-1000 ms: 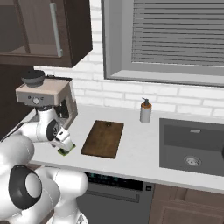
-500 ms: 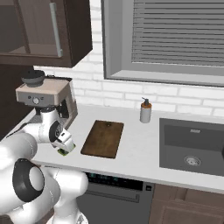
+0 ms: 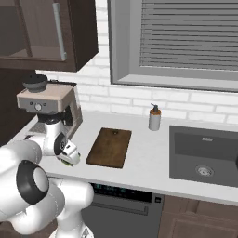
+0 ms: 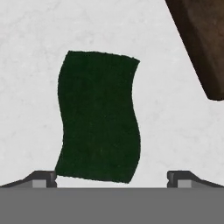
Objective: Pick up the sponge from the counter and clean the cutting board by briefly scrubbing or pressing down on the cutting board. Once finished, release the sponge.
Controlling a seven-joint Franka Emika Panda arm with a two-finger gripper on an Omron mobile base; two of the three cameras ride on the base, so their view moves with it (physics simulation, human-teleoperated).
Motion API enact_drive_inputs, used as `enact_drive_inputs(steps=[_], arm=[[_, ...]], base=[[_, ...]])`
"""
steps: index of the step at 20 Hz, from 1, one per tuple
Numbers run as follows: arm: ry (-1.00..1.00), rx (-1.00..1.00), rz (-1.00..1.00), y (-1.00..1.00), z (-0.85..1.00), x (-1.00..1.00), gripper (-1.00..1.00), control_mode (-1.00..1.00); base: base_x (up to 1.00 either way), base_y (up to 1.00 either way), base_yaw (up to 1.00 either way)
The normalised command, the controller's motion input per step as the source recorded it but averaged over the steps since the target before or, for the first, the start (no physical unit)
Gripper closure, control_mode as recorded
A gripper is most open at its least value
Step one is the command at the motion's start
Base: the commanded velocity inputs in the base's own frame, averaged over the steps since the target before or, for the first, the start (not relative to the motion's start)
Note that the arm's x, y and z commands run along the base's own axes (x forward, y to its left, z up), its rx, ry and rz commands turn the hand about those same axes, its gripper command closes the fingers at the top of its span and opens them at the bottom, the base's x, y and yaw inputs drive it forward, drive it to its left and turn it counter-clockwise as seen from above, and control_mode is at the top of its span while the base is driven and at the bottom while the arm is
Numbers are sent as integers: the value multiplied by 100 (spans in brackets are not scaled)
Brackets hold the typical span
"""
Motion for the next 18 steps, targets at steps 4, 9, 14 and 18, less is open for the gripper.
enact_drive_inputs(steps=[4,9,14,18], arm=[[0,0,0,0,-10,13,-100,-100],[0,0,0,0,-5,15,-100,-100],[0,0,0,0,-7,12,-100,-100],[0,0,0,2,-10,11,-100,-100]], base=[[0,0,0],[0,0,0],[0,0,0],[0,0,0]])
